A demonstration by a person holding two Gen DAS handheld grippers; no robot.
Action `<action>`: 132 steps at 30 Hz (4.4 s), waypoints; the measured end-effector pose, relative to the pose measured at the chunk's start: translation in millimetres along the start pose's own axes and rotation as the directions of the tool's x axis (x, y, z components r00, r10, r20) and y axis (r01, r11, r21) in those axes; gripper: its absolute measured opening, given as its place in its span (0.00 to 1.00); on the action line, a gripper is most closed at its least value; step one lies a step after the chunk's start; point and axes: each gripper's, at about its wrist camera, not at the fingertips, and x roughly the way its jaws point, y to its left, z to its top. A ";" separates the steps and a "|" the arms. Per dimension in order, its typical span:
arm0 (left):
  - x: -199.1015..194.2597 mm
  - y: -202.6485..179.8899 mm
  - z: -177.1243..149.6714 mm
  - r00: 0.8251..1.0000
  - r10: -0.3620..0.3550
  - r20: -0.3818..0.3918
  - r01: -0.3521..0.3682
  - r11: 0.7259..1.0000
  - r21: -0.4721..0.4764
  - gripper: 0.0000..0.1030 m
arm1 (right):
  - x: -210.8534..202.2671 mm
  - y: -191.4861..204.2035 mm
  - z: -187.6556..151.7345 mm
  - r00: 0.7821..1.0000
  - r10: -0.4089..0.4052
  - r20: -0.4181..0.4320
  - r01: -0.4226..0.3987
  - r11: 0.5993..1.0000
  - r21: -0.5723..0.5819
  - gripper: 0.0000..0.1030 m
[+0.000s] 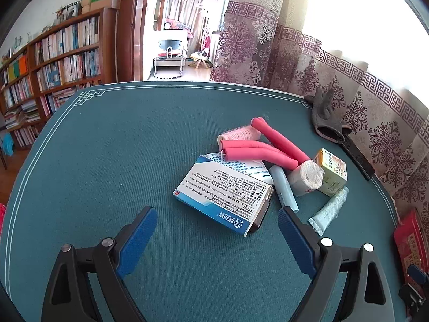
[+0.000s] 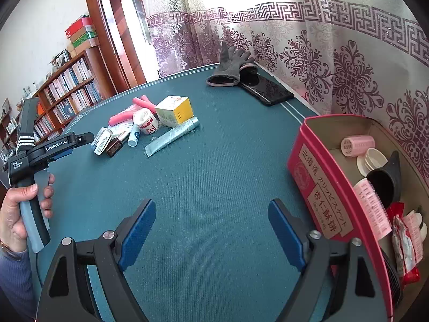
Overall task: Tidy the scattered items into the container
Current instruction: 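Move both open tools back toward the items on the table, then grasp the blue-and-white medicine box with the left tool, then grasp the brown glass bottle with the right tool while the left tool holds the box, then carry the blue medicine box and brown bottle over the red tin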
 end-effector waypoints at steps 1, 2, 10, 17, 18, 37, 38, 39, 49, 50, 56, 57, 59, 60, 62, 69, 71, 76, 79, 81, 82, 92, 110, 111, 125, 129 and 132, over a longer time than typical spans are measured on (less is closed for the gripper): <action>2.8 0.2 1.9 1.000 -0.011 -0.006 0.011 1.000 -0.010 0.90 | 2.3 1.2 0.7 1.000 0.003 -0.002 -0.003 1.000 0.000 0.86; 5.8 -0.4 3.8 1.000 -0.018 -0.012 0.018 1.000 -0.020 0.90 | 4.6 2.3 1.2 1.000 0.006 -0.005 -0.006 1.000 0.000 0.86; 31.2 -9.3 19.2 0.999 0.021 -0.028 -0.024 0.996 -0.088 0.90 | 20.6 6.9 2.3 0.999 0.027 -0.027 -0.027 1.000 -0.002 0.86; 60.2 8.9 16.4 0.995 0.008 -0.100 -0.032 0.970 -0.240 0.90 | 29.8 0.4 -1.1 0.998 0.039 -0.046 -0.038 0.999 0.024 0.86; 58.8 8.2 15.0 0.996 0.016 -0.092 -0.036 0.974 -0.226 0.91 | 31.3 -0.2 -1.8 0.998 0.042 -0.050 -0.041 0.999 0.026 0.86; 49.2 35.5 -6.1 0.992 0.109 -0.065 -0.116 0.986 -0.117 0.90 | 36.6 12.7 -3.2 0.995 0.075 -0.061 -0.075 0.997 -0.008 0.86; 51.0 33.6 -5.8 0.992 0.109 -0.056 -0.114 0.988 -0.101 0.86 | 36.0 15.3 -2.7 0.995 0.075 -0.060 -0.076 0.997 -0.014 0.86; 51.5 31.4 -5.6 0.994 0.102 -0.043 -0.105 0.991 -0.079 0.72 | 35.5 17.8 -1.9 0.995 0.075 -0.060 -0.077 0.997 -0.021 0.86; 36.3 38.7 -17.0 0.995 0.087 -0.055 -0.088 0.996 -0.008 0.21 | 47.9 66.2 18.8 0.992 0.123 -0.043 -0.128 0.981 -0.146 0.86; 33.9 42.4 -18.2 0.995 0.085 -0.055 -0.086 0.996 -0.014 0.22 | 51.4 72.3 20.8 0.990 0.133 -0.048 -0.138 0.978 -0.156 0.86; 20.2 55.2 -22.3 0.993 0.120 -0.017 -0.120 0.992 -0.027 0.87 | 65.0 104.5 22.0 0.979 0.190 -0.077 -0.202 0.959 -0.198 0.86; 20.4 55.7 -21.9 0.993 0.120 -0.020 -0.121 0.992 -0.020 0.87 | 66.1 108.2 21.1 0.978 0.194 -0.082 -0.207 0.958 -0.201 0.86; 21.7 58.4 -21.4 0.993 0.115 -0.030 -0.116 0.993 -0.027 0.87 | 69.0 112.7 19.6 0.976 0.196 -0.092 -0.211 0.956 -0.205 0.86; 22.8 59.8 -20.4 0.994 0.110 -0.028 -0.111 0.993 -0.036 0.87 | 70.4 113.9 19.1 0.976 0.195 -0.097 -0.211 0.955 -0.206 0.86; 25.2 62.5 -17.7 0.994 0.102 -0.029 -0.103 0.993 -0.050 0.87 | 72.8 115.5 19.0 0.976 0.192 -0.102 -0.210 0.955 -0.209 0.86; 33.3 79.3 -6.4 0.987 0.161 -0.025 -0.163 0.982 -0.092 0.87 | 80.5 124.1 23.4 0.975 0.193 -0.105 -0.212 0.954 -0.212 0.86; 36.2 82.1 -3.3 0.986 0.166 -0.025 -0.168 0.981 -0.094 0.87 | 85.3 129.0 23.0 0.973 0.199 -0.114 -0.219 0.952 -0.215 0.86; 40.5 80.2 -1.2 0.987 0.161 -0.022 -0.162 0.984 -0.076 0.54 | 100.1 144.4 27.6 0.966 0.220 -0.138 -0.246 0.944 -0.218 0.86; 35.1 80.6 -3.3 0.989 0.148 -0.006 -0.148 0.986 -0.080 0.54 | 109.4 150.9 36.3 0.960 0.239 -0.148 -0.265 0.944 -0.197 0.86; 29.9 79.5 -4.7 0.990 0.142 0.009 -0.141 0.987 -0.077 0.54 | 116.9 156.1 42.5 0.959 0.242 -0.151 -0.268 0.945 -0.188 0.86; 27.5 78.9 -5.2 0.991 0.137 0.015 -0.135 0.988 -0.074 0.54 | 121.4 158.9 45.5 0.958 0.242 -0.154 -0.268 0.946 -0.183 0.86; 18.6 85.3 -9.0 0.994 0.107 0.021 -0.104 0.989 -0.102 0.54 | 172.7 179.9 71.4 0.965 0.208 -0.163 -0.232 0.961 -0.148 0.86; 23.4 74.6 -15.4 0.995 0.095 0.003 -0.094 0.992 -0.079 0.54 | 154.6 146.1 60.5 0.990 0.099 -0.101 -0.119 0.969 -0.217 0.21; 23.1 72.7 -15.7 0.996 0.094 0.003 -0.093 0.993 -0.074 0.54 | 150.2 141.8 56.8 0.989 0.107 -0.102 -0.126 0.970 -0.206 0.21; 3.8 25.8 -18.0 0.999 0.040 0.025 -0.041 0.999 0.016 0.54 | 75.1 80.8 29.9 0.993 0.103 -0.054 -0.109 0.988 -0.107 0.21; -6.2 9.5 -25.3 1.000 0.010 0.022 -0.011 0.999 0.041 0.54 | 55.0 67.6 24.8 0.994 0.103 -0.027 -0.105 0.991 -0.085 0.21; -12.8 -5.7 -31.0 1.000 -0.019 0.013 0.018 0.998 0.065 0.54 | 42.4 56.1 20.5 0.995 0.103 -0.015 -0.104 0.993 -0.063 0.21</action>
